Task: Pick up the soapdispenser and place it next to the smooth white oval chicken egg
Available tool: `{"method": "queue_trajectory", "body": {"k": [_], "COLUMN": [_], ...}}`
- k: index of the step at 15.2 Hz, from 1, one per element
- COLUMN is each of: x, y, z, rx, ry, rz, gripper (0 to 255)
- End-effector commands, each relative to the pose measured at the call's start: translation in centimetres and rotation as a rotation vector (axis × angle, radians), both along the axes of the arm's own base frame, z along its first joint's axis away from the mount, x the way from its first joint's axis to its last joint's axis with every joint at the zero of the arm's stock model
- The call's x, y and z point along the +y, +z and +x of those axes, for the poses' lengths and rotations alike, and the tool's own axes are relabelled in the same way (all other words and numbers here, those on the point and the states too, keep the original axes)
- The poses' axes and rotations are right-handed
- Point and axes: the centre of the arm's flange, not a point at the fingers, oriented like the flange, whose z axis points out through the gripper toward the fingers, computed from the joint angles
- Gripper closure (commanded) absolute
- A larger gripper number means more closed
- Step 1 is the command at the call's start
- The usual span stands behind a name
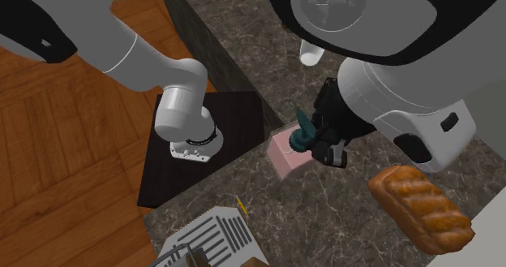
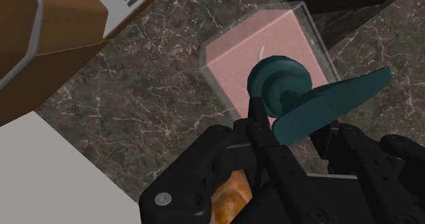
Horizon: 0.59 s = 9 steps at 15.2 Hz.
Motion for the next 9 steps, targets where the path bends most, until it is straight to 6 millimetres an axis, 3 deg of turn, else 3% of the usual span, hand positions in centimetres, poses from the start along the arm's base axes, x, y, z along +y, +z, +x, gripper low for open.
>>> {"method": "queue_trajectory", "body": {"k": [1,9], "x": [0.8,5.3], "y": [-0.5,-3.4], "z": [1.7,10.8], "rx": [0.0,0.0], "ry": [0.0,0.0], "rz": [0.0,0.0], "gripper": [255,255]}}
